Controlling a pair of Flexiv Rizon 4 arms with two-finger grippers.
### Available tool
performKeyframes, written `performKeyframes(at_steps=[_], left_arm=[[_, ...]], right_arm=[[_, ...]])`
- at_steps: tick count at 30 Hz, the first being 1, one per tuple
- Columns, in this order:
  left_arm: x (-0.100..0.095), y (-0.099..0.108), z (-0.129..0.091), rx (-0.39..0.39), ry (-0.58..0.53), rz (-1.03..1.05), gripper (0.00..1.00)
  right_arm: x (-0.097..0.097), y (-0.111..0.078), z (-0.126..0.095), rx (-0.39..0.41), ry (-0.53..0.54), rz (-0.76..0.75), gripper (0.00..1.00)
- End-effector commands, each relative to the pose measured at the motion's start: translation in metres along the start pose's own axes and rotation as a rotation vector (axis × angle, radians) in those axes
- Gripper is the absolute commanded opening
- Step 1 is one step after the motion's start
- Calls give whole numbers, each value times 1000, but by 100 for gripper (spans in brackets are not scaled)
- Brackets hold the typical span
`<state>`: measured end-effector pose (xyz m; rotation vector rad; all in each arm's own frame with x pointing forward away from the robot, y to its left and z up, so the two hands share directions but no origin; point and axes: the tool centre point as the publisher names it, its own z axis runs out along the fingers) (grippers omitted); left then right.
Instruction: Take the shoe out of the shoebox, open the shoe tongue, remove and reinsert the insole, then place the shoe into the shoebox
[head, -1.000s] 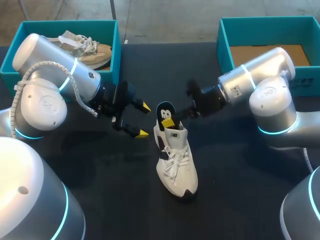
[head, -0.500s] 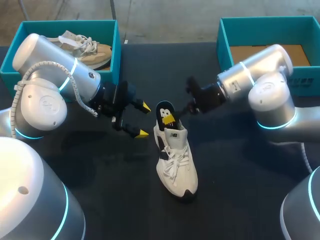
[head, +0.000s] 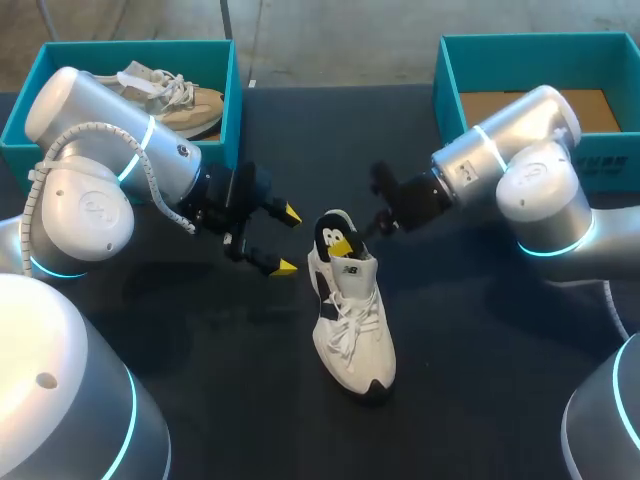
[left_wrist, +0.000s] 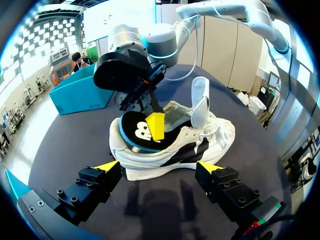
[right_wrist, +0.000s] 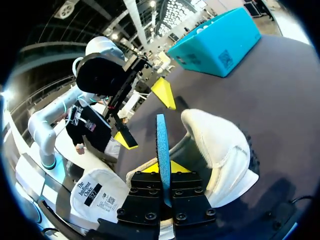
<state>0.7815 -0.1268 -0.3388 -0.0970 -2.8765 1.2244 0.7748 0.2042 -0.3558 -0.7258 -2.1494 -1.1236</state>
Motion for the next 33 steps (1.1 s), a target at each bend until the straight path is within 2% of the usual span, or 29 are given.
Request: performKeyframes(at_steps=[1, 9, 15, 16, 17, 19, 21, 33], left_arm=[[0, 0, 1, -2, -1, 0, 100], [0, 0, 1, -2, -1, 0, 100], [0, 0, 1, -2, -1, 0, 100], [0, 0, 1, -2, -1, 0, 100], [0, 0, 1, -2, -1, 0, 100], [0, 0, 1, -2, -1, 0, 100], [0, 0, 1, -2, -1, 0, 100], [0, 0, 1, -2, -1, 0, 100]], right_arm=[[5, -15, 1, -12, -12, 11, 0], [8, -27, 5, -14, -9, 29, 0], [10, -25, 5, -23, -13, 14, 0], [10, -23, 5, -24, -15, 7, 3], [10, -21, 5, -25, -19, 2, 17], [10, -16, 4, -28, -25, -16, 33], [10, -12, 4, -27, -28, -25, 44], [6, 12, -4, -38, -49, -87, 57]])
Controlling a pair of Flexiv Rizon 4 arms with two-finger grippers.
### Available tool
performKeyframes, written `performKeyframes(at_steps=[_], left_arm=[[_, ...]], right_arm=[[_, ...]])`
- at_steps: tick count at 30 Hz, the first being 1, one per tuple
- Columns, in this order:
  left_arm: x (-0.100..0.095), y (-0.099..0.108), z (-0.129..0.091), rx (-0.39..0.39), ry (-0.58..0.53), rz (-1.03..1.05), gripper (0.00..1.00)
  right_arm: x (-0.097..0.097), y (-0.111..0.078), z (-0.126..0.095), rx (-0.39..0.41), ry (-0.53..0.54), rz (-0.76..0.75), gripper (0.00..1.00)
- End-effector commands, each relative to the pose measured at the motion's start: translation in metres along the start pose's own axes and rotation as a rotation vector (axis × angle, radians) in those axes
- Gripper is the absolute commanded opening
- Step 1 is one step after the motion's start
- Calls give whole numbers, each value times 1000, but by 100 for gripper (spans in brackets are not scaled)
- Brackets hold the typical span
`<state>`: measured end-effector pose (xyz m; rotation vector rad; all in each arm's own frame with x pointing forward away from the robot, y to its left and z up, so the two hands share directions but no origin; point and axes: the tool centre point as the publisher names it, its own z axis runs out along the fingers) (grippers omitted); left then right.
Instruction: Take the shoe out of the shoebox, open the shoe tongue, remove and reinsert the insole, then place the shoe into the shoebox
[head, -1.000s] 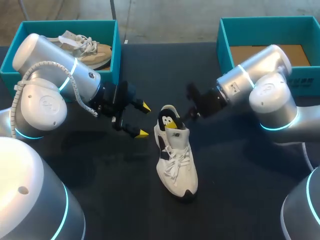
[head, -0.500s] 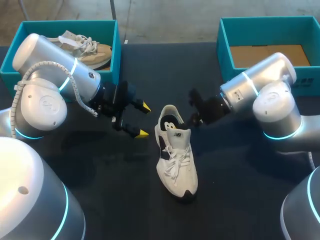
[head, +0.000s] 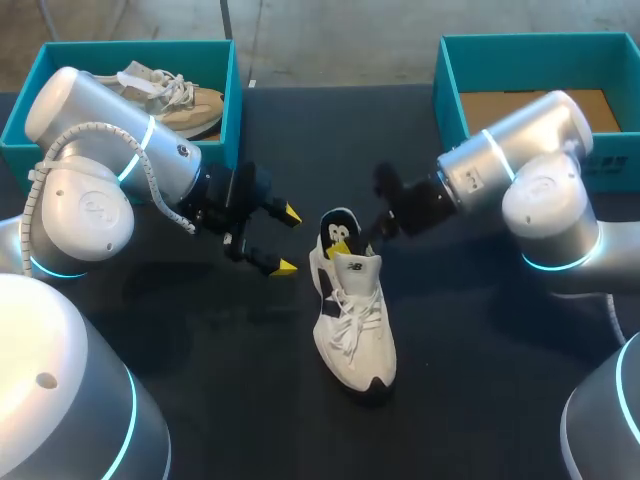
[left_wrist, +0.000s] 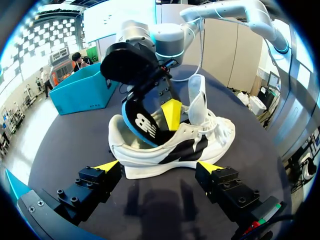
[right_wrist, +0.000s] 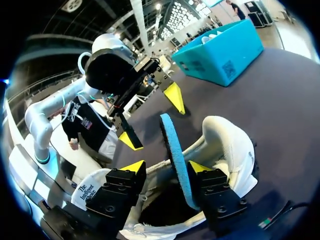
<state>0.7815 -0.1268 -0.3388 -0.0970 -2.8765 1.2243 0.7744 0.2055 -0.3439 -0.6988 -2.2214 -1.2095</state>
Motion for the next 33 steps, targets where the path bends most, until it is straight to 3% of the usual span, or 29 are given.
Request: performKeyframes(at_steps=[1, 5, 11, 21, 28, 33], left_arm=[[0, 0, 1, -2, -1, 0, 100], [0, 0, 1, -2, -1, 0, 100], [0, 0, 1, -2, -1, 0, 100], [0, 0, 1, -2, -1, 0, 100], [0, 0, 1, -2, -1, 0, 100], [0, 0, 1, -2, -1, 0, 100]], right_arm=[[-4, 7, 1, 5, 1, -9, 57], [-4, 12, -2, -1, -5, -24, 60], [-5, 15, -1, -8, -4, -32, 44], [-7, 10, 1, -8, 4, -15, 34], [-6, 16, 0, -11, -4, -21, 3], [-8, 17, 0, -24, -26, -29, 0]])
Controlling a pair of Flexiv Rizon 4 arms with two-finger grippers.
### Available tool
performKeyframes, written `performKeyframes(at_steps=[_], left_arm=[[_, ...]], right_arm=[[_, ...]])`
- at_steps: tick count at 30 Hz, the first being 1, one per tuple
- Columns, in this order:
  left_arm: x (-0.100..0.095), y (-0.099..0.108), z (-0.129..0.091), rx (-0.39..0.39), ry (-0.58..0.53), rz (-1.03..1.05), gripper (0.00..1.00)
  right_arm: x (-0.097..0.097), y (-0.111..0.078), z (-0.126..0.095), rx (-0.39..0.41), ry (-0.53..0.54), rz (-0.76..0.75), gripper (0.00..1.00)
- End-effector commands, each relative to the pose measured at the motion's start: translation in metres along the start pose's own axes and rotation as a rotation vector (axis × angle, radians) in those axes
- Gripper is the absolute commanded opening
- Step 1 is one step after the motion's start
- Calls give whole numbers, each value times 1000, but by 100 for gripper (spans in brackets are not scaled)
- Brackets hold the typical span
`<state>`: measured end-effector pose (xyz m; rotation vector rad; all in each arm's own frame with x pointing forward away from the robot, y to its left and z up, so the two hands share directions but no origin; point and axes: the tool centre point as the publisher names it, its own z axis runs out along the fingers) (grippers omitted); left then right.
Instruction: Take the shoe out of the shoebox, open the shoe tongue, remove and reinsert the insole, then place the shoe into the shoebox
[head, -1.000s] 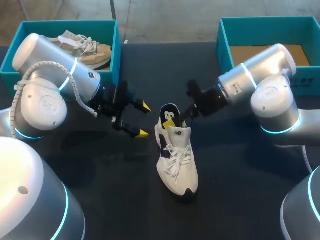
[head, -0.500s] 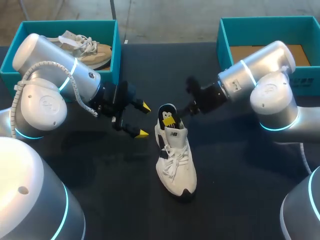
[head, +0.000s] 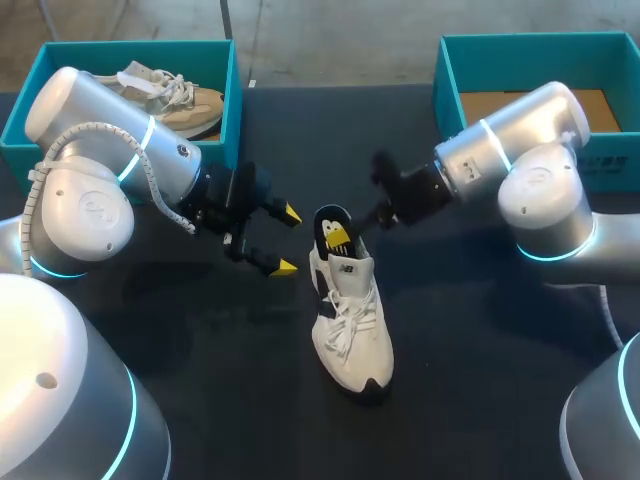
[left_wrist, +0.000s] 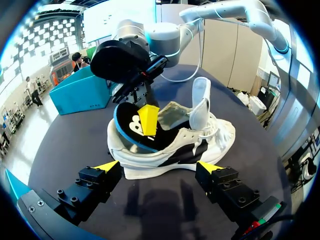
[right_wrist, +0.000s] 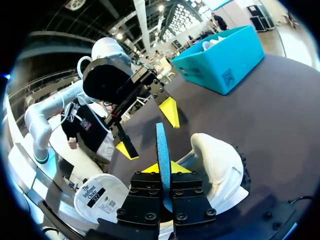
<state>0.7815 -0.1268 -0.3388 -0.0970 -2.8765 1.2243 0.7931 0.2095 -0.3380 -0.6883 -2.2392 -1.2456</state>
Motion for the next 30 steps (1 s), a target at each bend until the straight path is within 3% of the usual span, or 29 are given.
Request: performKeyframes(at_steps=[1, 13, 30], left_arm=[[0, 0, 1, -2, -1, 0, 100], [0, 0, 1, -2, -1, 0, 100], [0, 0, 1, -2, -1, 0, 100]], right_arm=[[1, -1, 4, -5, -16, -5, 0], [-2, -13, 10, 33, -114, -38, 0], [1, -41, 14, 93, -120, 35, 0]])
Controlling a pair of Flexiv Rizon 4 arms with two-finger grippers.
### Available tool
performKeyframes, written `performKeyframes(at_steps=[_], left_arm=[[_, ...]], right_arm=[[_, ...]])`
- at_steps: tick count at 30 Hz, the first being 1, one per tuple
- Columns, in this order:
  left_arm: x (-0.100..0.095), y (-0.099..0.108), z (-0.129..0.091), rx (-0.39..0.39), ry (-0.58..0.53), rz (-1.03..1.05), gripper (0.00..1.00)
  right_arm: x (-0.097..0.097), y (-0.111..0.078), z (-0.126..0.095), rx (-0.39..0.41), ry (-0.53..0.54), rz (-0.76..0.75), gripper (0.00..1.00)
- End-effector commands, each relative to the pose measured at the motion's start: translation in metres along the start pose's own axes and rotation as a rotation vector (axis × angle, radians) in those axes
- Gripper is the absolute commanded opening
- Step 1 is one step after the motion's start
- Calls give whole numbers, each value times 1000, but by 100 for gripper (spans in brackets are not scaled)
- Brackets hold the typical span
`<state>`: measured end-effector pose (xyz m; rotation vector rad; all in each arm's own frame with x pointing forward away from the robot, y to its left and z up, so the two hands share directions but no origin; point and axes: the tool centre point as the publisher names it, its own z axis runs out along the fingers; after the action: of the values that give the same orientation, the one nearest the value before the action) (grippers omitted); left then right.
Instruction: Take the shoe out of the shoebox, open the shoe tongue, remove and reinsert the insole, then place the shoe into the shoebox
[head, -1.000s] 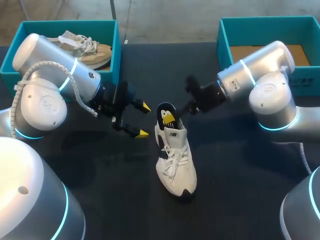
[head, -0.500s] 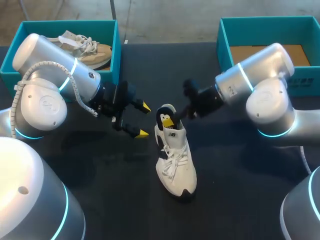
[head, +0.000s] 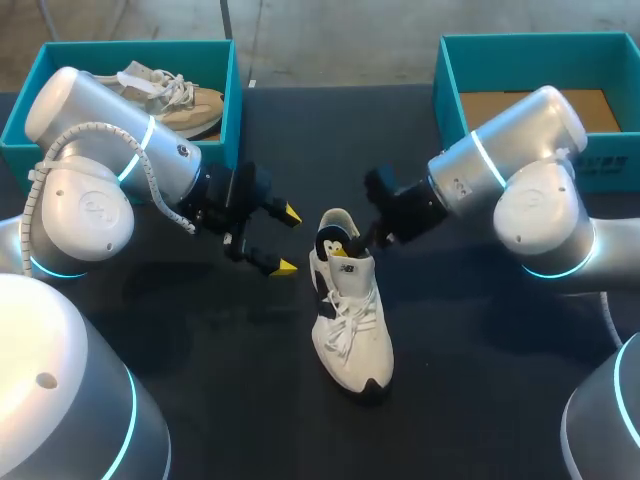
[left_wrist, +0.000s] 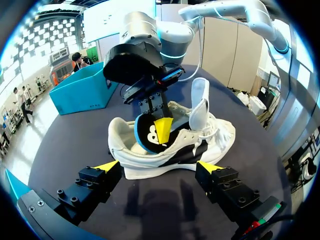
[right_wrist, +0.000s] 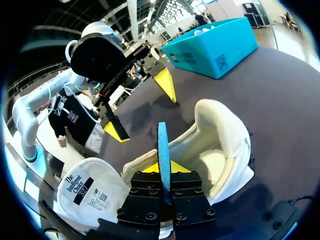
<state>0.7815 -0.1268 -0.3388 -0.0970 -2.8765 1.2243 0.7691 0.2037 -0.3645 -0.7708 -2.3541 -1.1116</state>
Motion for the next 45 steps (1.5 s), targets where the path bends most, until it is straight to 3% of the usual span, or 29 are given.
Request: performKeyframes(at_steps=[1, 5, 6, 7, 9, 11, 20, 32, 40, 45], left_arm=[[0, 0, 1, -2, -1, 0, 100], [0, 0, 1, -2, -1, 0, 100], [0, 0, 1, -2, -1, 0, 100], [0, 0, 1, -2, -1, 0, 100], [0, 0, 1, -2, -1, 0, 100], [0, 0, 1, -2, -1, 0, 100], [0, 0, 1, -2, -1, 0, 100], [0, 0, 1, -2, -1, 0, 100], [0, 0, 1, -2, -1, 0, 100], [0, 0, 1, -2, -1, 0, 100]], right_arm=[[1, -7, 3, 6, -5, 10, 0], [3, -4, 1, -6, -16, -1, 0], [3, -1, -1, -10, -20, -7, 7], [4, 1, -2, -12, -25, -12, 28], [4, 6, -3, -17, -32, -23, 45], [4, 10, -5, -18, -36, -33, 55], [6, 25, -10, -34, -56, -81, 75], [13, 38, -20, -60, -77, -120, 85], [13, 48, -35, -135, -101, -133, 86], [14, 55, -43, -175, -111, -136, 81]])
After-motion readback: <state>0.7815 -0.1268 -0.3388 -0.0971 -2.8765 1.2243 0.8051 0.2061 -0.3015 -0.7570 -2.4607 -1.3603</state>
